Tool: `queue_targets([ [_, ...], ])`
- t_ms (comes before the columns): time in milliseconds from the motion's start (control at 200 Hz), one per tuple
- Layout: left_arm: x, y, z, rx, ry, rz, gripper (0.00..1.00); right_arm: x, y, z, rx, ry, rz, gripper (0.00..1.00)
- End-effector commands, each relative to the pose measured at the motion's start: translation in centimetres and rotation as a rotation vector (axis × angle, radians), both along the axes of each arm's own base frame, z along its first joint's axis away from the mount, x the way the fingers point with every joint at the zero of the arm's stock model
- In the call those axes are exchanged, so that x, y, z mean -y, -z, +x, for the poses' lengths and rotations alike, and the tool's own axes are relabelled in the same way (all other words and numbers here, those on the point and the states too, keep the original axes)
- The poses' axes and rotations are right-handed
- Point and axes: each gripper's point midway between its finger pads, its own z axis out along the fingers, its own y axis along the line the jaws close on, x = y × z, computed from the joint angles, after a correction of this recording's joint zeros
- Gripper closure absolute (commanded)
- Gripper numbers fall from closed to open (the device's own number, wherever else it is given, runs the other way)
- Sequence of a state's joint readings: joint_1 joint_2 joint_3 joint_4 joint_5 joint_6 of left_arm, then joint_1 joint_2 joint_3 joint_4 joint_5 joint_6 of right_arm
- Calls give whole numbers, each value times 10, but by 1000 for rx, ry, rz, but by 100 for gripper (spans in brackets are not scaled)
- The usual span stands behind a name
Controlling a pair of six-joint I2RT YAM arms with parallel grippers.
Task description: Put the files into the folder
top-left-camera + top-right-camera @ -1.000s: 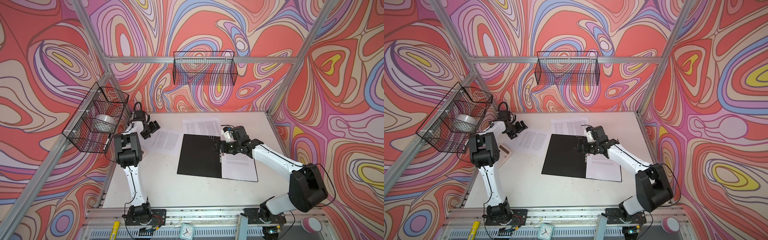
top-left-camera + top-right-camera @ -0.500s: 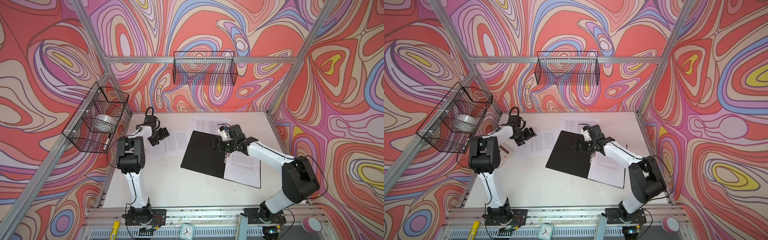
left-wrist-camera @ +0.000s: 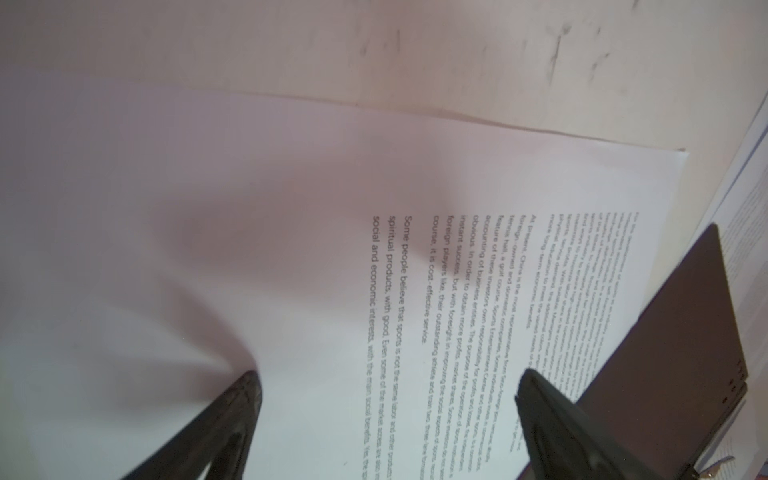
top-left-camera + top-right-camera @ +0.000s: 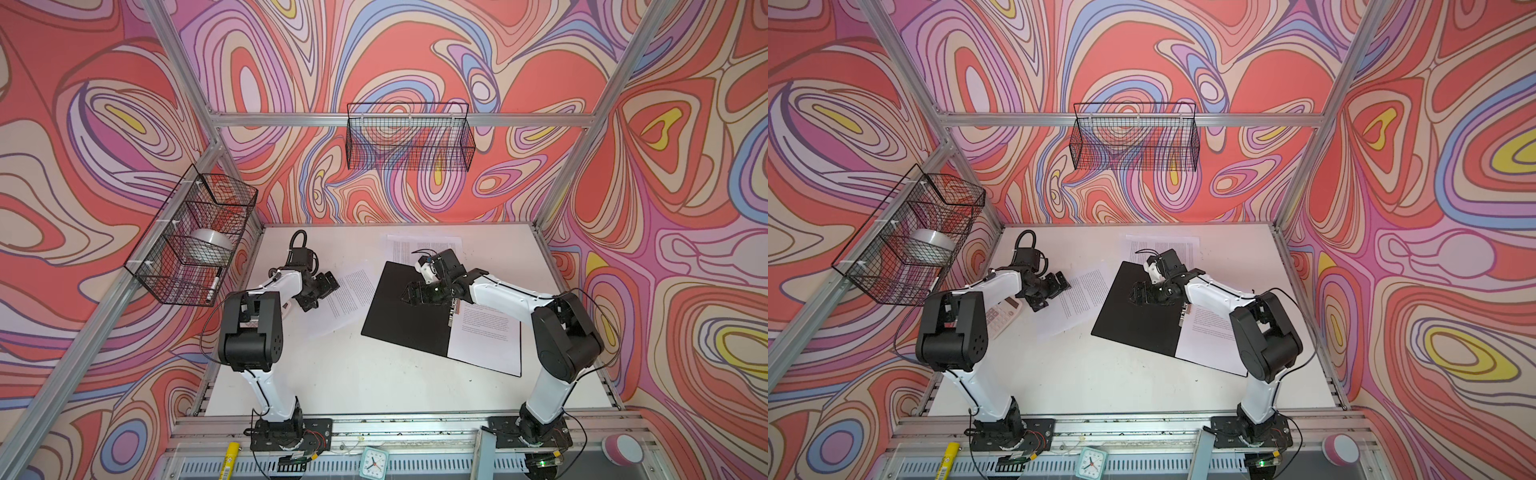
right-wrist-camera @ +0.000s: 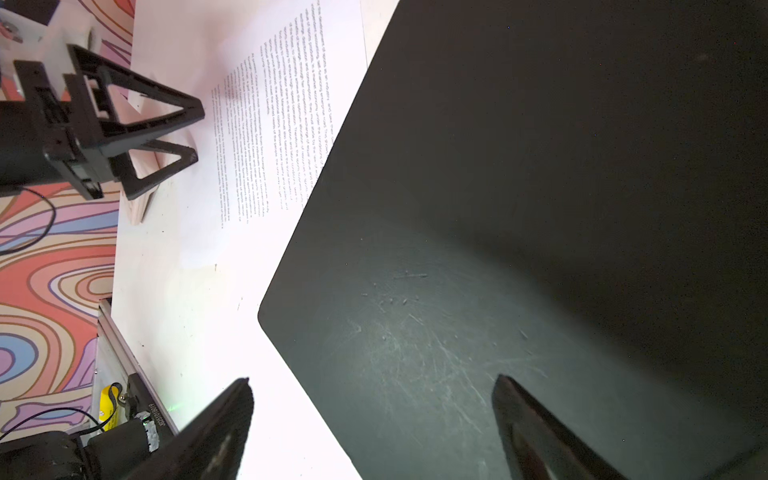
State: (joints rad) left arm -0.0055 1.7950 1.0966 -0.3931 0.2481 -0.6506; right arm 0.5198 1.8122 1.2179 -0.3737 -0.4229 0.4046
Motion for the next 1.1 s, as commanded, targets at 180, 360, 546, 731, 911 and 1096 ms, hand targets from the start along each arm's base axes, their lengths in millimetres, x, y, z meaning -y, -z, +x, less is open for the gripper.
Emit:
queue_targets([
  [180, 16, 31, -94, -175, -15, -8, 4, -19, 7, -1, -7, -25, -15, 8],
  [360, 39, 36, -134, -194, 45, 15, 4, -21, 13, 2, -7, -20, -51, 8],
  [546, 60, 37, -168, -202, 128, 58, 4, -12, 16, 11, 18, -4, -131, 8],
  [731, 89, 34, -194, -193, 230, 86, 4, -19, 15, 18, 13, -6, -122, 8],
  [911, 117, 7, -205, -140, 366, 88, 4, -19, 11, 15, 3, 19, -93, 11],
  [1096, 104, -27, -183, -13, 304, 7, 2, -25, 2, -19, -26, -16, -53, 11],
])
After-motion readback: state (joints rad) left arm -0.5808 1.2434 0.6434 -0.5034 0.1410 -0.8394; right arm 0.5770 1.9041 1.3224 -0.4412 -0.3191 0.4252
